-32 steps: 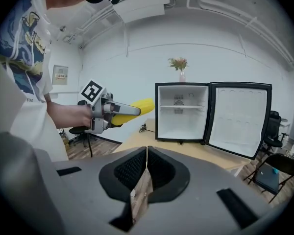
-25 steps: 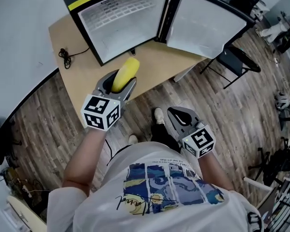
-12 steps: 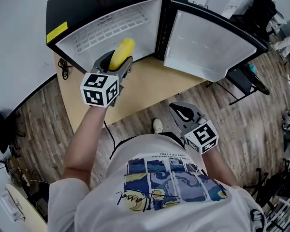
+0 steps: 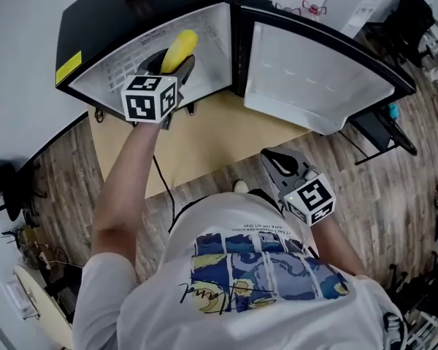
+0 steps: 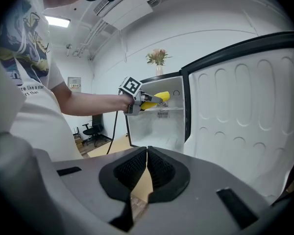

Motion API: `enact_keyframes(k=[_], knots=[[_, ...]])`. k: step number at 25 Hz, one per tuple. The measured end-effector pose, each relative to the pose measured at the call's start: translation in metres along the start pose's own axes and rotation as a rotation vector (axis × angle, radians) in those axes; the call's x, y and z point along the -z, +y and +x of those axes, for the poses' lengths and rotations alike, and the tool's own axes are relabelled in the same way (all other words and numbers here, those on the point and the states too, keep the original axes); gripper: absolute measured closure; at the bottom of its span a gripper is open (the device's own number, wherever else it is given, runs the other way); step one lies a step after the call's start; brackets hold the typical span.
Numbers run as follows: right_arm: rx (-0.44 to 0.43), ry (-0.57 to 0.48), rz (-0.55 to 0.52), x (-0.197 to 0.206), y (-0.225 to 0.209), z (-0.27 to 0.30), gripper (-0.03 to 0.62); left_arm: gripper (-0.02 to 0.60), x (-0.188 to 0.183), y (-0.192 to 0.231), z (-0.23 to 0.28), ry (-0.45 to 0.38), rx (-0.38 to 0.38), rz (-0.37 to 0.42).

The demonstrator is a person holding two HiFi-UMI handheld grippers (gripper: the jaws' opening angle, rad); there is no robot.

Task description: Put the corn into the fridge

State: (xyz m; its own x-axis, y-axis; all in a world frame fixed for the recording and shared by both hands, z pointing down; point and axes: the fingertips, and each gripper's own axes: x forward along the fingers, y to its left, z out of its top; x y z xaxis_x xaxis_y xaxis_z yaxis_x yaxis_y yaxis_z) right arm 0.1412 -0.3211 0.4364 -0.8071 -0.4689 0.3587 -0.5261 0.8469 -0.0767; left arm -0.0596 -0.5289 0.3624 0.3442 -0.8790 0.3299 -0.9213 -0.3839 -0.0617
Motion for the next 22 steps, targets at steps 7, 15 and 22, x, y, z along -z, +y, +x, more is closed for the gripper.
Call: enact_keyframes(k=[7, 15, 22], knots=[[-0.019, -0.004, 0.012, 0.006, -0.022, -0.002, 0.579, 0.333, -0.006, 0.023, 0.046, 0.057, -0.065, 0.079], [-0.014, -0.006, 0.021, 0.011, -0.038, -0.010, 0.579, 0.331, -0.005, 0.038, 0.074, 0.151, -0.121, 0.211], [-0.012, -0.001, 0.025, 0.015, -0.045, -0.013, 0.579, 0.331, -0.005, 0.046, 0.097, 0.214, -0.120, 0.279]])
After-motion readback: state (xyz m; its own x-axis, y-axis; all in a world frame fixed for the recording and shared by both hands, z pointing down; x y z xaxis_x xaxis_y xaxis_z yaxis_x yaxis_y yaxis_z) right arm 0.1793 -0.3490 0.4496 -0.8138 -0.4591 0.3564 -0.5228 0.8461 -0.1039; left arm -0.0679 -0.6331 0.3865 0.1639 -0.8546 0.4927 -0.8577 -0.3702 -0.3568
